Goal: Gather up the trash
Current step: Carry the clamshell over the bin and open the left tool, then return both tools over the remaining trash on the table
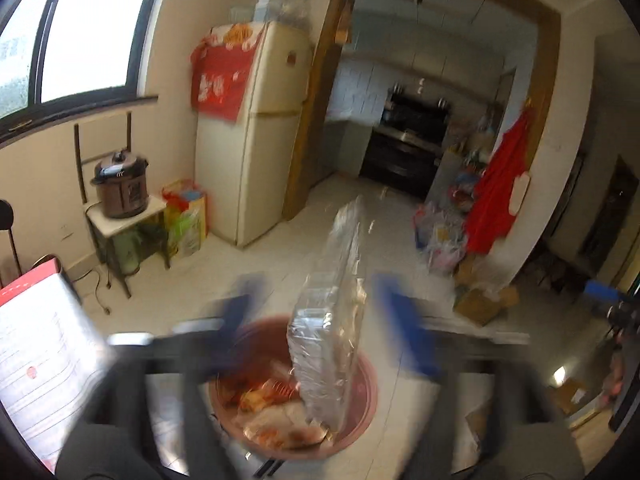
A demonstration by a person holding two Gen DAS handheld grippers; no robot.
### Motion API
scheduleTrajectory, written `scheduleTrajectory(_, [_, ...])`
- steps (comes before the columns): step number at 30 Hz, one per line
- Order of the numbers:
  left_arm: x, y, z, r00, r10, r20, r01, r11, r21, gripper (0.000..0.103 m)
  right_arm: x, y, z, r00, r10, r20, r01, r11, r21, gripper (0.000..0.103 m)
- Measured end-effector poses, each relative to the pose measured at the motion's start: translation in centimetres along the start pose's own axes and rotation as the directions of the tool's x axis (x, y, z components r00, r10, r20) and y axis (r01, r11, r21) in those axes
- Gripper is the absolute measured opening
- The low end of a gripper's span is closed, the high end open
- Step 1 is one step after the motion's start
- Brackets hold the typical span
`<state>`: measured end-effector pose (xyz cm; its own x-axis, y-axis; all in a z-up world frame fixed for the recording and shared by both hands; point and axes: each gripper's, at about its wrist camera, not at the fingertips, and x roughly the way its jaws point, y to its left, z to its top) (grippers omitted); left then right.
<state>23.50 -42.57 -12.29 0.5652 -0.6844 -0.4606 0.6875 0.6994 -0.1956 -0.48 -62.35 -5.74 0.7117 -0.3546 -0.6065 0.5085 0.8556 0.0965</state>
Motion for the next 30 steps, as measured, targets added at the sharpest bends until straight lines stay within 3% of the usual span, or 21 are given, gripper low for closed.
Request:
scheduleTrajectory(9, [-4.1, 0.5, 0.2, 0.996, 0.09, 0.026, -0.091, 0.995, 0.035, 0.097, -0.3, 0.7, -0.4, 0.999, 0.05, 0.018, -0.05, 0.999, 0.017, 0.098])
scheduleTrajectory(16, [-11.2, 5.2, -0.5, 0.966, 0.256, 0.022, -0.255, 0.966, -0.031, 0.097, 0.0, 4.6, -0.2, 0.99, 0.138, 0.008, -0.138, 0.99, -0.008, 0.098])
scheduleTrajectory(23, [-20.7, 10.9, -2.2, 0.896, 0.444, 0.027, -0.438, 0.891, -0.119, 0.097, 0.3, 10.5, -0.5, 0.972, 0.236, -0.009, -0.236, 0.971, -0.038, 0.098])
scheduleTrajectory(30, [-30.1, 15.2, -5.2, 0.801, 0.599, -0.018, -0.592, 0.786, -0.181, 0.097, 0.1, 16.7, -1.6, 0.954, 0.297, -0.044, -0.299, 0.952, -0.062, 0.098])
